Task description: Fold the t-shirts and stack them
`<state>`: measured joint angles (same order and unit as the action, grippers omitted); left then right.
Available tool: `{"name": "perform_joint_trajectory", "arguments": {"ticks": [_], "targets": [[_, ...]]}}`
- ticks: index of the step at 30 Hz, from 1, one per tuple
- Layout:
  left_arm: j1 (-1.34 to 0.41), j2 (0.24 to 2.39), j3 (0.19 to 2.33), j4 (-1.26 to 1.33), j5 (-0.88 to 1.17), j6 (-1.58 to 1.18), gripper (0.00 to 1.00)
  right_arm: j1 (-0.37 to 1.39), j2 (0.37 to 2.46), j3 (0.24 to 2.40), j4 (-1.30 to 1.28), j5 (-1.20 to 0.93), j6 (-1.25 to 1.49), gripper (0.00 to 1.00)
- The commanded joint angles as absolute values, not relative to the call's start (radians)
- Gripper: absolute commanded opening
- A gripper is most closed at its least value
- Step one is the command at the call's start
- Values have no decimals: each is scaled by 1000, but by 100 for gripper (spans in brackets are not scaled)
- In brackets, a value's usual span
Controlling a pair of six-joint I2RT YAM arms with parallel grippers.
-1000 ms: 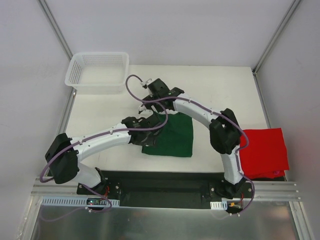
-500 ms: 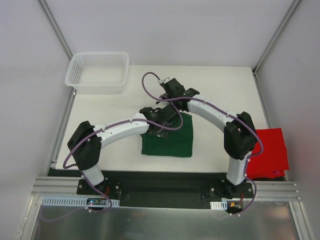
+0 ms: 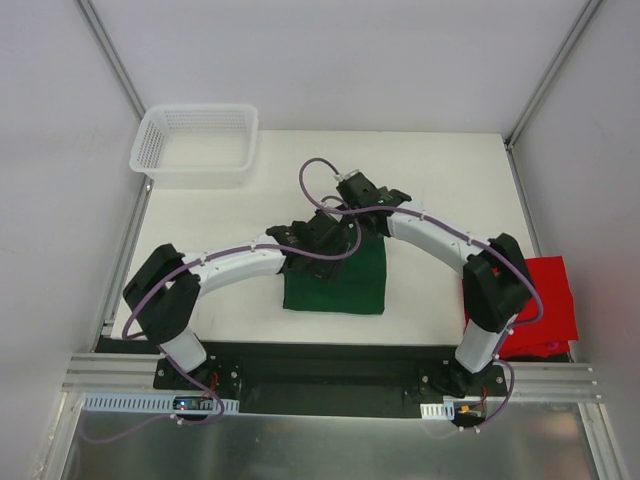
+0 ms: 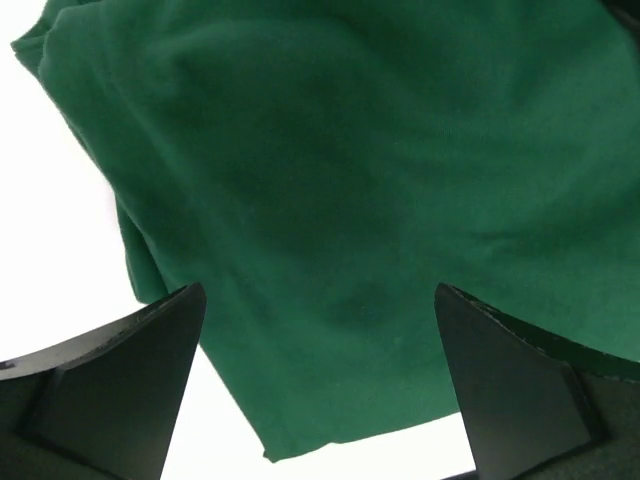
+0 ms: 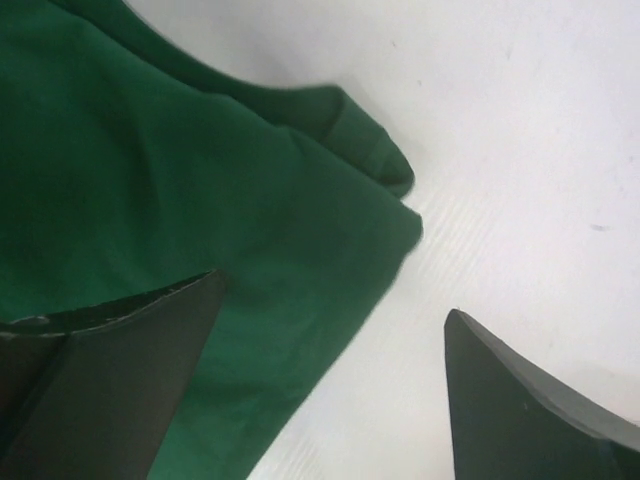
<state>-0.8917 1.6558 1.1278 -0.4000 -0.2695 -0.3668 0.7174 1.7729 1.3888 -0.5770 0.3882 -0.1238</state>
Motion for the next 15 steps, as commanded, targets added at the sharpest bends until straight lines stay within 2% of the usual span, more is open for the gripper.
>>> {"name": "perform_joint_trajectory", "arguments": {"ticks": [1,8,15], "targets": [[-839,1533,1048,-219,-161,-325,99,666,1623,1310,-589,379,-17,96],[-819,1375,934,-183,-192,-337,99,557,1572,1249,-565,328,20,96],[-763,1405,931,-183,-135,-373,99,523,1574,1197,-531,226,55,96]]}}
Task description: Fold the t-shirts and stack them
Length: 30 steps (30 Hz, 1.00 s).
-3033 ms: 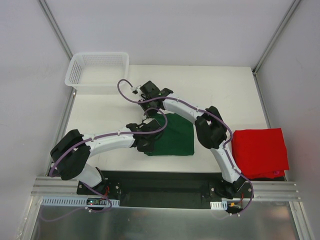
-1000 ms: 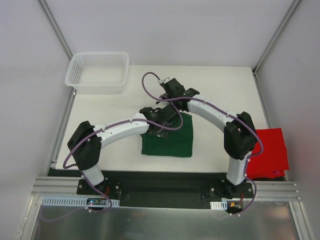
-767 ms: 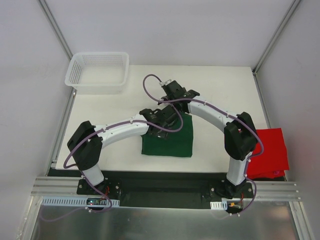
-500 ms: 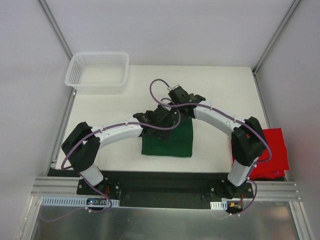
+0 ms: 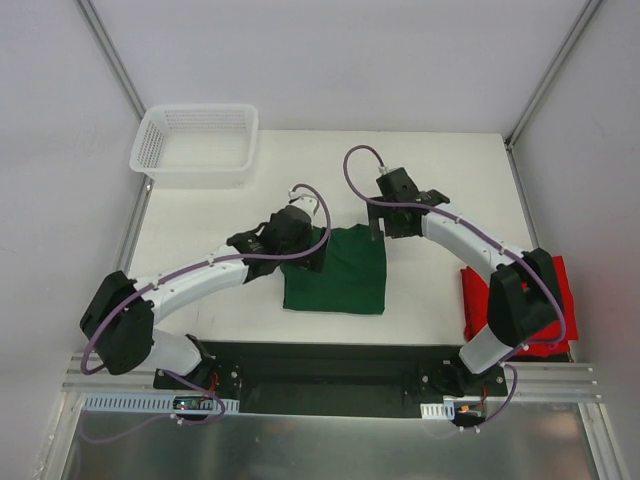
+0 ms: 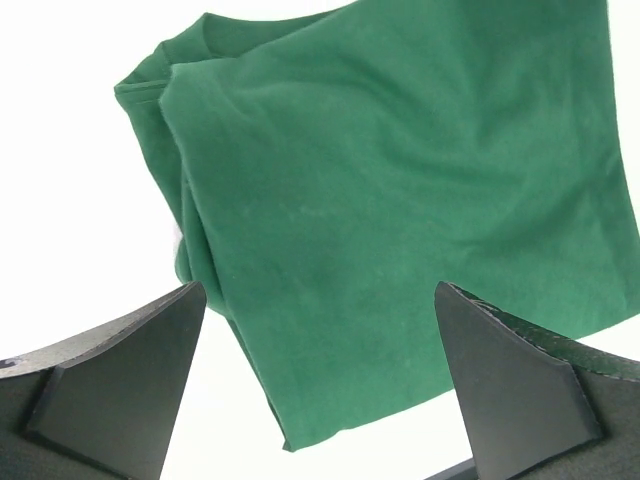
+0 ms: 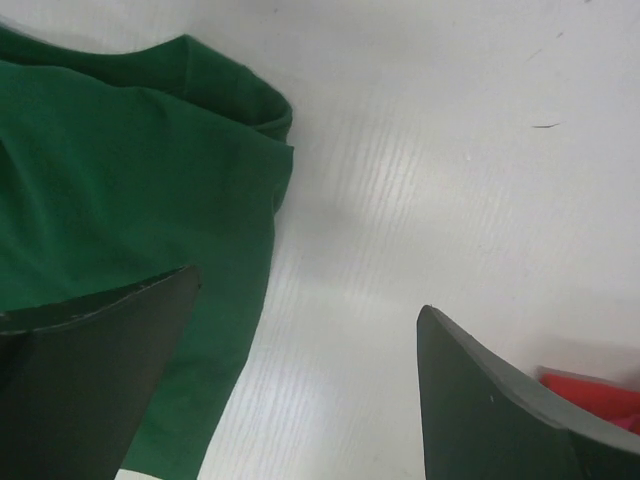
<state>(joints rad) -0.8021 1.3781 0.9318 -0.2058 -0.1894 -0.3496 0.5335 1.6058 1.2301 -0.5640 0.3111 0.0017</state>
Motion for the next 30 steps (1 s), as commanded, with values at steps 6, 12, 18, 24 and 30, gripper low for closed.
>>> {"name": "perform_joint_trajectory", "arguments": {"ticks": [6,12,18,24,30], "targets": [[-698,1567,983,-175,-91,-373,99,517,1491,1109,-483,146,97,96],[-669,1667,1035,-178,-116,-361,99,518,1388,1008,-397,35,107,96],[-649,1724,1071,-213,-184,-330,99,531,1319,982,-360,-43,86,96],[-607,1703,1051,-252,-218,-345,99,546,1308,1000,-383,-37,63,96],[-589,1686,1066,-351,-304,-356,99,554,1325,1026,-400,-38,48,96]]}}
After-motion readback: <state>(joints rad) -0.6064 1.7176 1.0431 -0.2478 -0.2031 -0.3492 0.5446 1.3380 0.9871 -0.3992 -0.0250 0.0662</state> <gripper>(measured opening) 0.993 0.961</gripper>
